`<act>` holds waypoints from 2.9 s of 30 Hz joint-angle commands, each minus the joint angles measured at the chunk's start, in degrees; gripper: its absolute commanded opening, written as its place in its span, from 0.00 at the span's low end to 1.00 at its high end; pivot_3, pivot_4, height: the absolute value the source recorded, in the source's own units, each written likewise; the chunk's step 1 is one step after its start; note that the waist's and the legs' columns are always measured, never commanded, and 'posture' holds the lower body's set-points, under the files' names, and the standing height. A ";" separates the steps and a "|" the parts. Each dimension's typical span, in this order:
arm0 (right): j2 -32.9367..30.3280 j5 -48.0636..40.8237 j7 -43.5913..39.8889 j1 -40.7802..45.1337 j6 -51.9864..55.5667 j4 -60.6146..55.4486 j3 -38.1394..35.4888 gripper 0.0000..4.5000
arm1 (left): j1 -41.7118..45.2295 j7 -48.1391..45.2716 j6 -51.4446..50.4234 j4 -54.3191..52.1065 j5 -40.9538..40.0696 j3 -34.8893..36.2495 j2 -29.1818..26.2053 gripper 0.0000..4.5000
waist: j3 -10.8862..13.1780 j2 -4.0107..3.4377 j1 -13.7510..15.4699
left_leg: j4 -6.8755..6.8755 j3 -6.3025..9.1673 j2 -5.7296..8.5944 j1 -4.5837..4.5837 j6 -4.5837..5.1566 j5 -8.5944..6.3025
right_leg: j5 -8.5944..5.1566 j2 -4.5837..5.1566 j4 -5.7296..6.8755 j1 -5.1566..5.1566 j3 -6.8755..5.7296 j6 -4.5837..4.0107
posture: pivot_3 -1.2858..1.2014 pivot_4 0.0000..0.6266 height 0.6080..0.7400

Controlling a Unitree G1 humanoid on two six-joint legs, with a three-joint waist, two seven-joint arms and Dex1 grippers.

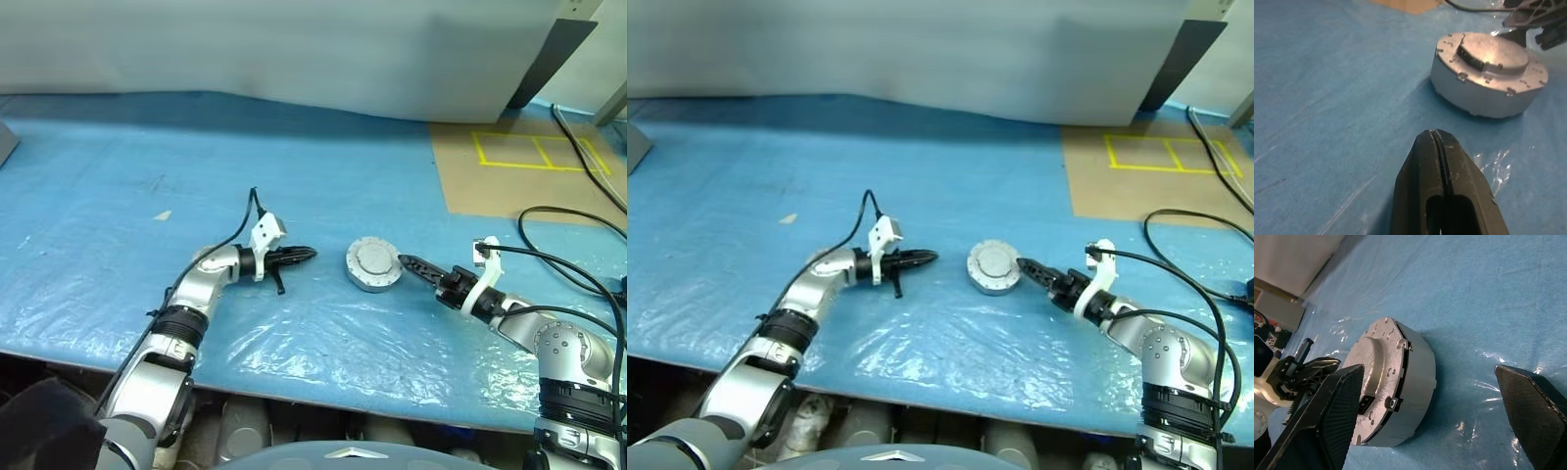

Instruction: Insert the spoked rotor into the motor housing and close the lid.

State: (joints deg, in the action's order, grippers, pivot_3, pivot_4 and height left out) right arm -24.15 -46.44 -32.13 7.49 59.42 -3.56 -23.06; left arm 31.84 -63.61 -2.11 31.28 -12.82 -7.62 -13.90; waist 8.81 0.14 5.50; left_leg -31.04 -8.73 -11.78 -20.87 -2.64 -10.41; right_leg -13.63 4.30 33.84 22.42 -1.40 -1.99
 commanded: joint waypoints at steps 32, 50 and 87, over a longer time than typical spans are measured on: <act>3.16 -9.20 10.18 -1.77 0.71 -10.58 -0.78 1.00 | 6.70 2.15 10.68 7.42 7.81 -8.00 10.61 0.00 | 0.00 -0.06 0.33 | 0.00 0.03 0.09 -0.26 -0.01 0.01 | 0.16 0.03 0.00 0.18 -0.01 0.27 | 0.52 0.24 1.00; 0.20 -16.53 7.75 -7.01 8.22 -6.49 -1.45 1.00 | 7.68 3.74 10.92 8.00 8.40 -7.18 10.16 0.00 | 0.00 -0.08 0.34 | -0.06 0.03 0.08 -0.21 0.00 0.01 | 0.04 0.03 0.00 0.12 -0.01 0.06 | 0.52 0.24 1.00; 7.45 -17.11 13.37 -3.97 4.14 -7.38 2.63 0.24 | 6.73 2.30 7.97 4.88 7.22 -5.86 10.24 0.00 | 0.00 -0.11 0.20 | -0.06 0.05 0.08 -0.25 -0.01 0.01 | 0.03 0.04 0.00 0.17 -0.02 0.05 | 0.52 0.24 1.00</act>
State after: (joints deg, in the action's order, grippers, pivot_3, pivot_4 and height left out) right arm -17.09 -63.20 -18.76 3.45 63.72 -8.70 -21.94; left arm 38.08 -59.68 6.05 39.65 -3.79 -12.94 -4.83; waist 8.81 0.03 5.71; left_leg -31.09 -8.68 -11.70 -21.13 -2.64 -10.40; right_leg -13.60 4.34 33.85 22.58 -1.43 -1.94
